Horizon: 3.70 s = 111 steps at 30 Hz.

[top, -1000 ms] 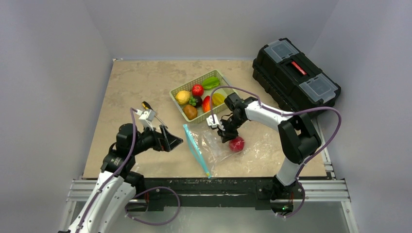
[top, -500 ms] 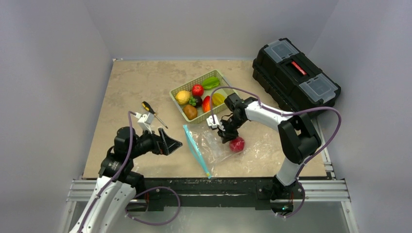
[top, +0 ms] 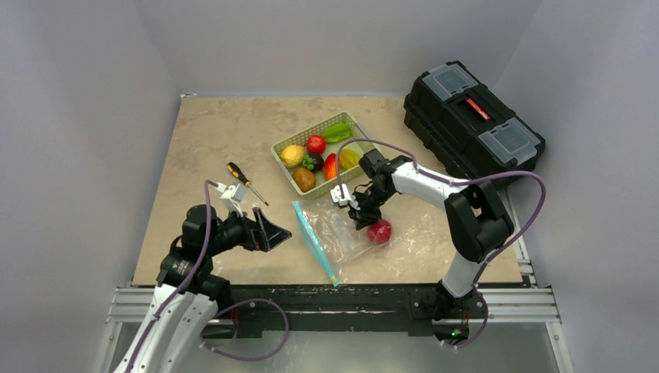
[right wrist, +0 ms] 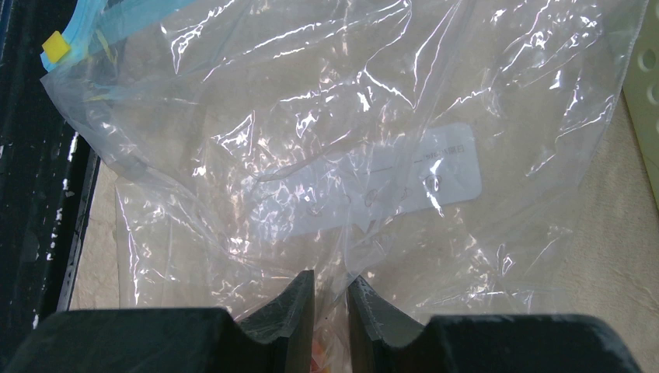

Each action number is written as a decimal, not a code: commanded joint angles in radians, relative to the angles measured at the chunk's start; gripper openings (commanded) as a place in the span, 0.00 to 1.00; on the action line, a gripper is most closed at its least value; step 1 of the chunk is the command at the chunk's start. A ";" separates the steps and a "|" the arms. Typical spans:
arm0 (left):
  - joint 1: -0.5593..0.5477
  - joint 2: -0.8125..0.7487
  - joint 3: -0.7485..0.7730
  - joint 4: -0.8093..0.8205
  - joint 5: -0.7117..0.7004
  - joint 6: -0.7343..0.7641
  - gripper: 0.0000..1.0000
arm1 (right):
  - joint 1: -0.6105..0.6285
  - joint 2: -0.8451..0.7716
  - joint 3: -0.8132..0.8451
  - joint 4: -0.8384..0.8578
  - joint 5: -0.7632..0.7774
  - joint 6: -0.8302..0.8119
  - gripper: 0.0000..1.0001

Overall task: Open the zip-top bag and remove the fake food
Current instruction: Place the fake fruit in the bin, then pick up the fake fruit from the zipper food storage bag.

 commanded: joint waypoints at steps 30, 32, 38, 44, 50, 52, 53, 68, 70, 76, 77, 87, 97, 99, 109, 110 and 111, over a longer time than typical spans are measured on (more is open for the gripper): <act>-0.151 -0.031 -0.019 0.004 -0.065 -0.085 0.96 | -0.021 -0.031 0.017 -0.032 -0.022 -0.008 0.37; -0.151 -0.030 -0.030 0.015 -0.065 -0.086 0.96 | -0.027 -0.037 0.022 -0.038 -0.031 -0.008 0.38; -0.151 -0.046 -0.050 0.031 -0.058 -0.081 0.95 | -0.040 -0.054 0.028 -0.047 -0.035 -0.009 0.41; -0.151 -0.048 -0.054 0.037 -0.055 -0.081 0.94 | -0.055 -0.085 0.034 -0.064 -0.042 -0.021 0.45; -0.153 -0.043 -0.054 0.036 -0.055 -0.083 0.91 | -0.065 -0.108 0.040 -0.079 -0.054 -0.036 0.46; -0.152 -0.043 -0.055 0.037 -0.056 -0.083 0.90 | -0.068 -0.112 0.039 -0.082 -0.057 -0.042 0.47; -0.153 -0.042 -0.055 0.036 -0.056 -0.084 0.89 | -0.070 -0.116 0.039 -0.085 -0.058 -0.046 0.47; -0.152 -0.074 -0.076 0.038 -0.097 -0.095 0.88 | -0.074 -0.178 0.021 -0.101 -0.083 -0.109 0.48; -0.153 -0.075 -0.081 0.041 -0.102 -0.097 0.87 | -0.074 -0.188 0.014 -0.097 -0.083 -0.123 0.48; -0.153 -0.054 -0.098 0.067 -0.093 -0.103 0.77 | -0.073 -0.203 -0.015 -0.093 -0.081 -0.170 0.48; -0.153 -0.050 -0.102 0.073 -0.091 -0.105 0.73 | -0.073 -0.204 -0.018 -0.091 -0.081 -0.174 0.48; -0.177 0.082 -0.171 0.234 -0.051 -0.143 0.44 | -0.074 -0.300 -0.067 -0.115 0.017 -0.214 0.50; -0.214 0.225 -0.192 0.374 -0.044 -0.146 0.40 | -0.076 -0.382 -0.164 -0.144 0.154 -0.195 0.51; -0.227 0.248 -0.192 0.399 -0.045 -0.147 0.40 | -0.076 -0.381 -0.178 -0.128 0.163 -0.189 0.50; -0.267 0.375 -0.226 0.533 -0.081 -0.147 0.40 | -0.076 -0.350 -0.223 -0.050 0.243 -0.148 0.48; -0.268 0.390 -0.225 0.545 -0.081 -0.146 0.39 | -0.077 -0.344 -0.225 -0.045 0.253 -0.145 0.48; -0.270 0.406 -0.223 0.555 -0.082 -0.144 0.39 | -0.076 -0.338 -0.228 -0.039 0.262 -0.137 0.48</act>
